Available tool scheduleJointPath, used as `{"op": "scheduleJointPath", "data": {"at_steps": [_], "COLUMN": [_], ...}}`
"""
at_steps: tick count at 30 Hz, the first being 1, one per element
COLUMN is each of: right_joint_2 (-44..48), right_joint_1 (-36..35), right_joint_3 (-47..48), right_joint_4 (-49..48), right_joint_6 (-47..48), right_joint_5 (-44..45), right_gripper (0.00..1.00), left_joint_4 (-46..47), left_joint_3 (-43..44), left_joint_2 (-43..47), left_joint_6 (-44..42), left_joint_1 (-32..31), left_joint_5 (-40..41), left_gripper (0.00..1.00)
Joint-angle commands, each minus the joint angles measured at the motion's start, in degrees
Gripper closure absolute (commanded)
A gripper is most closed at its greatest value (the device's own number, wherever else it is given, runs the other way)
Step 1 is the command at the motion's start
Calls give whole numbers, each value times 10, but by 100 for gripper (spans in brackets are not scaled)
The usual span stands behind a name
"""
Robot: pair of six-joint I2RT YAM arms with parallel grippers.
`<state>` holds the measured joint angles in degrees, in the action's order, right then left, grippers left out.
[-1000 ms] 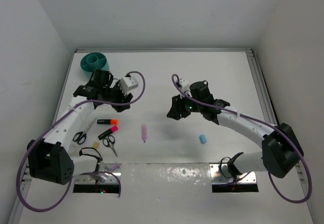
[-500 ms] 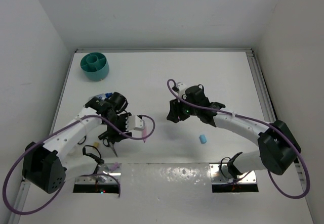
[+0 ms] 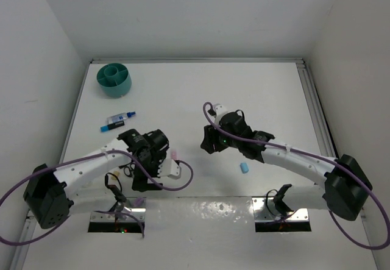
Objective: Sort the stationery into containers
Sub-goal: Move the pen cap to the corner of the board.
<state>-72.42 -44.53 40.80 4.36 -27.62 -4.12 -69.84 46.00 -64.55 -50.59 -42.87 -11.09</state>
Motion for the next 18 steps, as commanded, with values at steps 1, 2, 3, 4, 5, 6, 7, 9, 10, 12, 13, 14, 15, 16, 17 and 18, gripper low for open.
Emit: {"op": "scheduleJointPath", "data": {"at_steps": [1, 2, 3, 4, 5, 6, 7, 9, 10, 12, 13, 14, 15, 16, 17, 18], "right_joint_2": [14, 15, 18, 22, 25, 28, 31, 47, 51, 56, 57, 60, 61, 62, 66, 69], "right_joint_1": [-36, -44, -51, -57, -65, -70, -73, -81, -82, -83, -83, -83, -83, -83, -83, -83], "right_joint_3": [15, 14, 12, 10, 3, 0, -5, -30, -37, -54, -59, -61, -61, -62, -63, -64], "right_joint_4": [40, 43, 45, 47, 50, 54, 52, 32, 26, 21, 21, 27, 31, 35, 43, 47], "right_joint_6": [-40, -40, -40, -41, -47, -52, -59, -67, -70, -71, -71, -71, -69, -67, -66, -66], "right_joint_5": [62, 68, 83, 91, 101, 121, 128, 140, 144, 154, 158, 162, 167, 174, 179, 183], "right_gripper": [51, 51, 51, 51, 51, 51, 51, 51, 51, 52, 52, 52, 52, 52, 53, 53], "left_joint_4": [-1, 2, 7, 13, 19, 24, 32, 39, 43, 45, 46, 47, 45, 50, 50, 59], "left_joint_3": [3, 1, -3, -4, -6, -9, -12, -13, -13, -12, -10, -10, -6, 4, 8, 12], "left_joint_2": [-46, -57, -78, -87, -101, -104, -107, -113, -116, -132, -141, -163, -175, -188, -205, -204], "left_joint_6": [36, 51, 60, 67, 88, 99, 109, 131, 147, 159, 171, 175, 181, 214, 217, 228], "left_joint_1": [-79, -90, -100, -118, -123, -127, -127, -127, -126, -124, -124, -124, -125, -123, -121, -119], "left_joint_5": [5, 18, 22, 23, 31, 37, 41, 55, 59, 69, 75, 79, 85, 99, 126, 141], "left_gripper": [0, 0, 0, 0, 0, 0, 0, 0, 0, 0, 0, 0, 0, 0, 0, 0]}}
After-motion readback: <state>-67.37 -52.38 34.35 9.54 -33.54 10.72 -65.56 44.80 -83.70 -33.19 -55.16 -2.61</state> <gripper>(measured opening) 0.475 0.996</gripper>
